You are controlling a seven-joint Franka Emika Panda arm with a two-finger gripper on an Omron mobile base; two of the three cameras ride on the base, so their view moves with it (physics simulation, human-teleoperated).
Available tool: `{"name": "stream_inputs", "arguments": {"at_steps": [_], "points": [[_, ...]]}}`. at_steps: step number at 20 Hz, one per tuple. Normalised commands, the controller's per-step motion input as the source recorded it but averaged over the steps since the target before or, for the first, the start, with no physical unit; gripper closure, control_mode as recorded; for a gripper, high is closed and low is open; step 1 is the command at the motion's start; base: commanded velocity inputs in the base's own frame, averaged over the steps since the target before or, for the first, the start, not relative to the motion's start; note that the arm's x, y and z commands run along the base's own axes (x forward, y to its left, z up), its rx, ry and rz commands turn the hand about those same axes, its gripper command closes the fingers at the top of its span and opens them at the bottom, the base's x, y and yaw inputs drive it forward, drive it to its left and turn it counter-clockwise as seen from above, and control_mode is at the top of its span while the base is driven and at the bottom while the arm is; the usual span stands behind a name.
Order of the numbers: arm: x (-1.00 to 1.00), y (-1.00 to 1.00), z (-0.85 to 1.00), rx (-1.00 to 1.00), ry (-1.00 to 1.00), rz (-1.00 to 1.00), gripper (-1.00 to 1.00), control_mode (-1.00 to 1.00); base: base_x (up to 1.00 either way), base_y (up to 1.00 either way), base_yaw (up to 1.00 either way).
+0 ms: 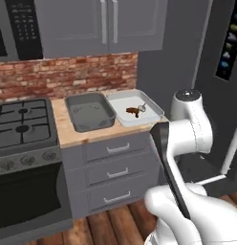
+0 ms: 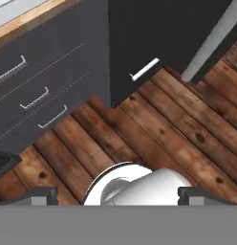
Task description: Place one garlic and one chicken drumstick in each tupperware on the nearby counter, to pack two identical lunches.
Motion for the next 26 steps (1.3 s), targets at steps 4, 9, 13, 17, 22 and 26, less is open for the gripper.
{"name": "stream_inputs", "arguments": {"at_steps": [4,9,13,17,22,26], "points": [[0.00,0.00,0.00,0.00,0.00,0.00,-1.00,1.00,-0.96,-0.99,-0.38],[0.00,0.00,0.00,0.00,0.00,0.00,-1.00,1.00,-0.64,-1.00,-0.41],[0.00,0.00,0.00,0.00,0.00,0.00,-1.00,1.00,0.01,-1.00,-0.27],[0.00,0.00,0.00,0.00,0.00,0.00,-1.00,1.00,0.84,-0.97,0.05],[0.00,0.00,0.00,0.00,0.00,0.00,-1.00,1.00,0.63,-0.77,0.22],[0.00,0.00,0.00,0.00,0.00,0.00,-1.00,1.00,0.69,-0.51,0.33]]}}
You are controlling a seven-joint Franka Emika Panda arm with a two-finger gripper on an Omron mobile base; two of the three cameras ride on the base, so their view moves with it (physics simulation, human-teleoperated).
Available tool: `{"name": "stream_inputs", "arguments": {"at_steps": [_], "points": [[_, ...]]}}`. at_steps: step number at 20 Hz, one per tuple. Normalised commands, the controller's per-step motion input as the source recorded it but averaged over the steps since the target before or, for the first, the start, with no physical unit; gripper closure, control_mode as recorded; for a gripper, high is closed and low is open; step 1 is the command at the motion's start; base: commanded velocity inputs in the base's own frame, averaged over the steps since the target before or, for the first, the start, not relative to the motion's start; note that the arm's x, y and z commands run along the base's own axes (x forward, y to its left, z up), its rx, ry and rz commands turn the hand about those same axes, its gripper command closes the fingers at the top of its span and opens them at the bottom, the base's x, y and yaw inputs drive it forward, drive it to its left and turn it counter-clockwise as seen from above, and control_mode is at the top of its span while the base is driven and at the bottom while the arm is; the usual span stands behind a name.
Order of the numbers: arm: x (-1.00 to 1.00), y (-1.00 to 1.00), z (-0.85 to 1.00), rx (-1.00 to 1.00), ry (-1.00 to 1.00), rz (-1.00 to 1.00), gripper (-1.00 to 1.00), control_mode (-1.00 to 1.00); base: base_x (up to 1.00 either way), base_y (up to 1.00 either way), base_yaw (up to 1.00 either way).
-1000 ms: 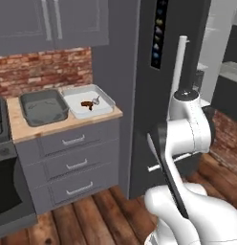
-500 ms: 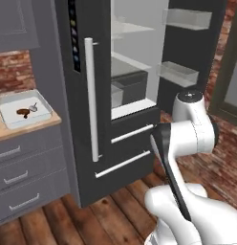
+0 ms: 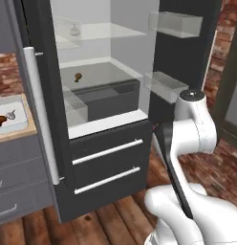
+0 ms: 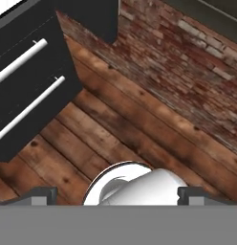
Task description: Place one garlic and one chicken drumstick in each tupperware on the nearby counter, to pack two identical lunches.
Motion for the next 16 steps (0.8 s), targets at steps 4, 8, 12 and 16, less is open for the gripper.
{"name": "stream_inputs", "arguments": {"at_steps": [4,8,12,16], "points": [[0.00,0.00,0.00,0.00,0.00,0.00,-1.00,1.00,0.70,-0.12,0.45],[0.00,0.00,0.00,0.00,0.00,0.00,-1.00,1.00,0.76,0.01,0.43],[0.00,0.00,0.00,0.00,0.00,0.00,-1.00,1.00,0.79,-0.12,0.32],[0.00,0.00,0.00,0.00,0.00,0.00,-1.00,1.00,0.95,-0.22,0.25]]}}
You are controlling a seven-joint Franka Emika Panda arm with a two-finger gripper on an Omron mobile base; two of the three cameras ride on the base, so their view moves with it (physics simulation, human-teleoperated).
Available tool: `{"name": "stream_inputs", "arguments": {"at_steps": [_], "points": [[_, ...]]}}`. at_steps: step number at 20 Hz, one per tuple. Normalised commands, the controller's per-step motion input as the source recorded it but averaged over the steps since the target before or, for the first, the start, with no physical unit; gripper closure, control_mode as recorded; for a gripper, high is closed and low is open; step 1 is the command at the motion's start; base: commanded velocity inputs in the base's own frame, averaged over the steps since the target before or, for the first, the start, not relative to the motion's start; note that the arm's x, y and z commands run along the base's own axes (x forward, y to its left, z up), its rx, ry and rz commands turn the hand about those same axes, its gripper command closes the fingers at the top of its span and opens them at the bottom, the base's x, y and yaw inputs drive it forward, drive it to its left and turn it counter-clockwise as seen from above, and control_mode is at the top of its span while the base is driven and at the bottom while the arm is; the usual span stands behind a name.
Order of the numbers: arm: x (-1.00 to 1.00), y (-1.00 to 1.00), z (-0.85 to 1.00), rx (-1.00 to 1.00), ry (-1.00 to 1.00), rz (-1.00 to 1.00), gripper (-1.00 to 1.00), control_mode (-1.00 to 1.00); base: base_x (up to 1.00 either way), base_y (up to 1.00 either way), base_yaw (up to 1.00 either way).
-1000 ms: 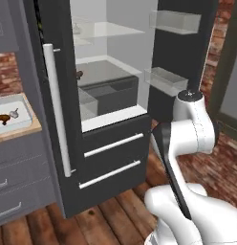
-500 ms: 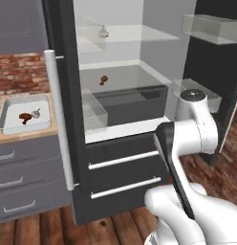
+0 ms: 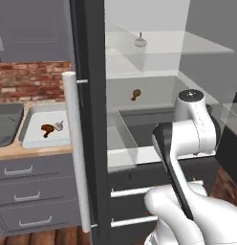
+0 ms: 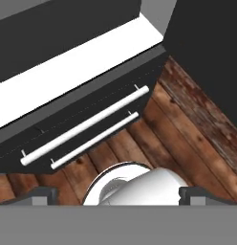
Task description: Place one garlic and one chicken drumstick in each tupperware on the nearby counter, to pack two identical lunches.
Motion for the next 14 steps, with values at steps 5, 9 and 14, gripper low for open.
{"name": "stream_inputs", "arguments": {"at_steps": [5,9,14], "points": [[0.00,0.00,0.00,0.00,0.00,0.00,-1.00,1.00,0.55,-0.62,0.09],[0.00,0.00,0.00,0.00,0.00,0.00,-1.00,1.00,0.03,-0.21,0.05],[0.00,0.00,0.00,0.00,0.00,0.00,-1.00,1.00,0.79,0.22,0.03]]}}
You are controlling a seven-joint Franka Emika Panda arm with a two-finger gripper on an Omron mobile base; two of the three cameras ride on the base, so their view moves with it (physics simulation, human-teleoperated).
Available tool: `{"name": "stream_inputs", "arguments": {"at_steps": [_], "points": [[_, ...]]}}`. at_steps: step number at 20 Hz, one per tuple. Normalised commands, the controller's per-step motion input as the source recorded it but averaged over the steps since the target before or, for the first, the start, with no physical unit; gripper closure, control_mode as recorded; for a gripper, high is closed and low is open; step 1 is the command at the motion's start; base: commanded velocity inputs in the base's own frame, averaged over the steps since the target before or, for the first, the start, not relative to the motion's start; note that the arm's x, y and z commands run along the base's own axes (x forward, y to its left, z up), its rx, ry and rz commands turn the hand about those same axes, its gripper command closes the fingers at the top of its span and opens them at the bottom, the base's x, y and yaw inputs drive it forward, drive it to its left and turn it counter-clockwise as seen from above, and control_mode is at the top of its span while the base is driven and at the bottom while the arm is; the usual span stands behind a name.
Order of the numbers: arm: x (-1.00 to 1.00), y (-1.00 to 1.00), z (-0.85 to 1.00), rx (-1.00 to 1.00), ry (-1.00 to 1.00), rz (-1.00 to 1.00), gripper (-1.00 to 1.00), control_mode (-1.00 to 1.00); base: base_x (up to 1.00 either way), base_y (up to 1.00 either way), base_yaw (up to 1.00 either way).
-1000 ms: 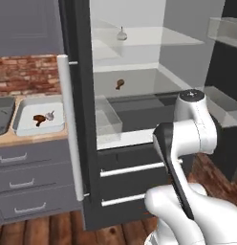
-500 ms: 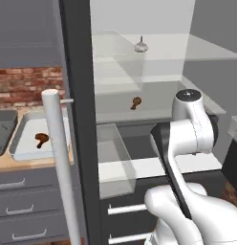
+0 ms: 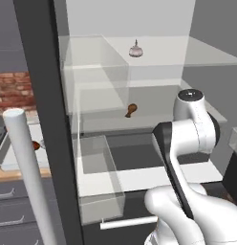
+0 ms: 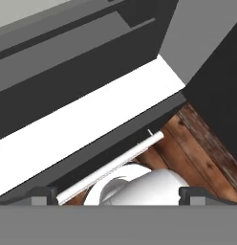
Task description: Place one garlic and one chicken drumstick in each tupperware on the nearby counter, to pack two identical lunches.
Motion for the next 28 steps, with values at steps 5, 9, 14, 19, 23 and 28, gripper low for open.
{"name": "stream_inputs", "arguments": {"at_steps": [5,9,14,19,23,28], "points": [[0.00,0.00,0.00,0.00,0.00,0.00,-1.00,1.00,0.78,0.51,0.01],[0.00,0.00,0.00,0.00,0.00,0.00,-1.00,1.00,0.26,0.60,0.06],[0.00,0.00,0.00,0.00,0.00,0.00,-1.00,1.00,-0.27,0.08,-0.01],[0.00,0.00,0.00,0.00,0.00,0.00,-1.00,1.00,0.56,0.18,0.03],[0.00,0.08,0.45,-0.03,-0.05,0.18,-1.00,-1.00,0.14,0.27,0.09],[0.01,0.19,0.97,-0.02,-0.14,0.45,-1.00,-1.00,0.00,0.00,0.00]]}}
